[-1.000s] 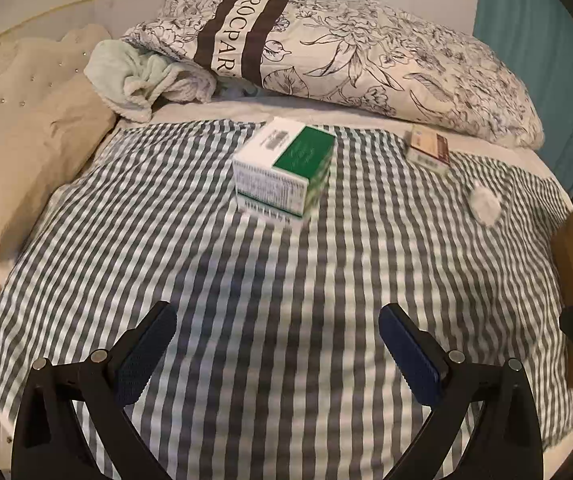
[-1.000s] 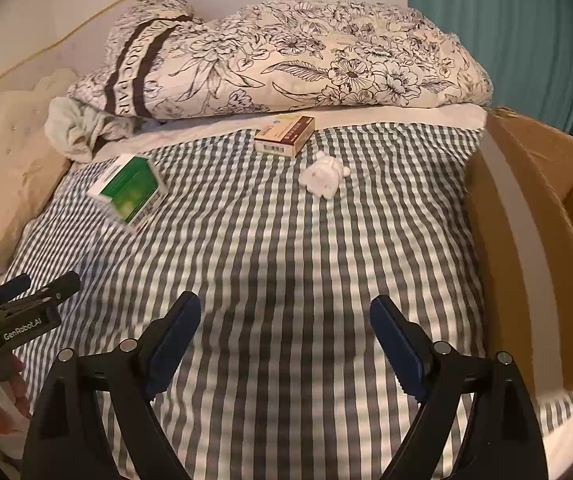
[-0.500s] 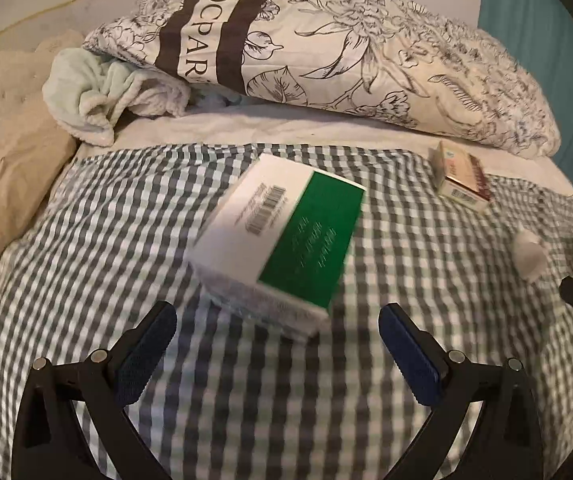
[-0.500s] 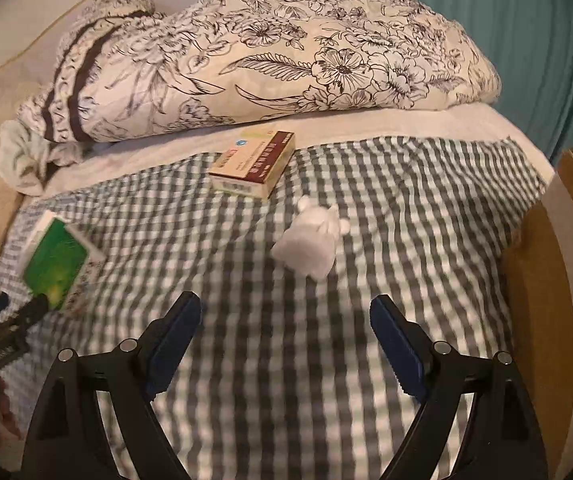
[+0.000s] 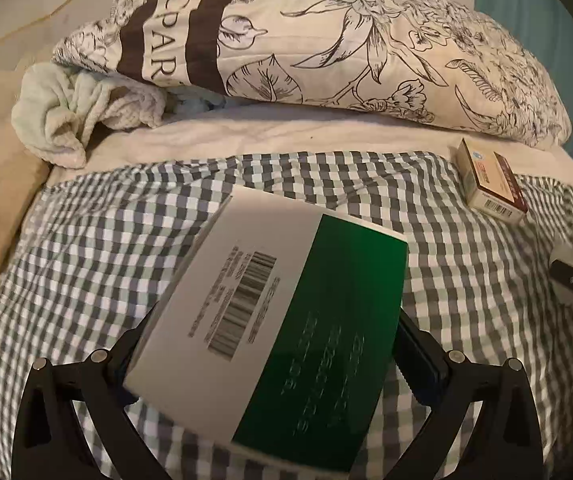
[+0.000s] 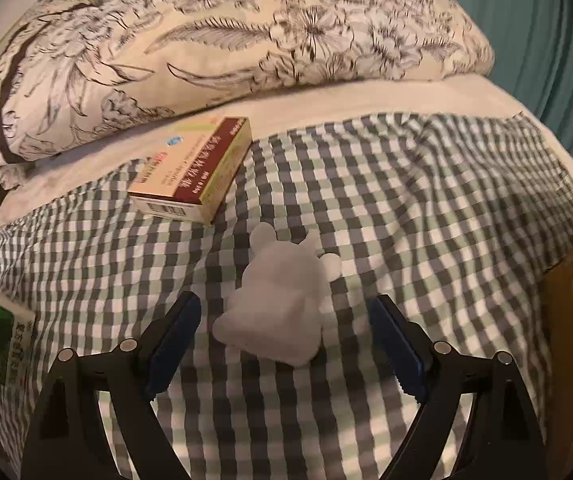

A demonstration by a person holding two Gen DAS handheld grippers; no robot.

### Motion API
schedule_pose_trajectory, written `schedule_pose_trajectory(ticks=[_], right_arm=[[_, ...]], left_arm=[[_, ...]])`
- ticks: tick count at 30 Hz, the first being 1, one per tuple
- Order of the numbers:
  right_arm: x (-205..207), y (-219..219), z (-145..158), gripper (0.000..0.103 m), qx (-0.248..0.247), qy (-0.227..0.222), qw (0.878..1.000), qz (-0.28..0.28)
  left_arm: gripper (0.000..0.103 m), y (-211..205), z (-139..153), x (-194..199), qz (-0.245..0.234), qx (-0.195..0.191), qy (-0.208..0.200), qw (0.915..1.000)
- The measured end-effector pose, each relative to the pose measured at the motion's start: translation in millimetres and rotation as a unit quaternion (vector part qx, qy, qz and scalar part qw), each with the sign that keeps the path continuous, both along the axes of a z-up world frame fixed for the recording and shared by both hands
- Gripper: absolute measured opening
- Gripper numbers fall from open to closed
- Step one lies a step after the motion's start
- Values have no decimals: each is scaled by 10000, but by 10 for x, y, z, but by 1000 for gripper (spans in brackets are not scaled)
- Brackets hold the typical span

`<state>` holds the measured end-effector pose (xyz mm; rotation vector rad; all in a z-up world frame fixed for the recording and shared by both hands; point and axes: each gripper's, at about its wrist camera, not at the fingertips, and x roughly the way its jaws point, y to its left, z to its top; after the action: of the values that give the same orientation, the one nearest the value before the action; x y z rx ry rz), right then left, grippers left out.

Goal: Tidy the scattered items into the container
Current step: 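Grasp the green medicine box with the left tool while the right tool grasps the small tissue, then carry the green medicine box and tissue in both tools over the box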

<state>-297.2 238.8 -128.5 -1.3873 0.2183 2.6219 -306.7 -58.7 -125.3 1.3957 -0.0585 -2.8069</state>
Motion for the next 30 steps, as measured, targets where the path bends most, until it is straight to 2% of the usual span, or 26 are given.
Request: schedule_pose_trajectory(ticks=[3,4,5,6,11,17,20,28,30], right_arm=[[-40,-23,-37,84,39,3,10000,58],[-46,-31,-47,78,61,-16,9999,80],[-50,-34,-56,59,42,-22,9999,103],[-60,-37,-74,54,0,-68,9999,126],[-27,-69,-68,50,93,-129,9997,209],[185,-106,86,50,88,-87,9995,279],[392,-200,242,50,234,25,9986,472],[1030,-239,590,50,120,103,9968,781],[1221,-224,674,50,99,132,9965,821]], left_arm=[[103,-3,-21,-32,17,-10,12,10000],[102,-3,-27,-42,16,-26,-6,10000],[101,-1,-29,-45,16,-26,-21,10000],[101,-3,-26,-44,22,3,-28,10000],[98,-11,10,-10,45,154,-100,9998],[97,47,223,206,-12,119,80,9999],[97,33,385,438,96,110,207,9997],[97,75,736,1226,23,-80,321,9994],[97,37,808,1432,70,121,320,9994]])
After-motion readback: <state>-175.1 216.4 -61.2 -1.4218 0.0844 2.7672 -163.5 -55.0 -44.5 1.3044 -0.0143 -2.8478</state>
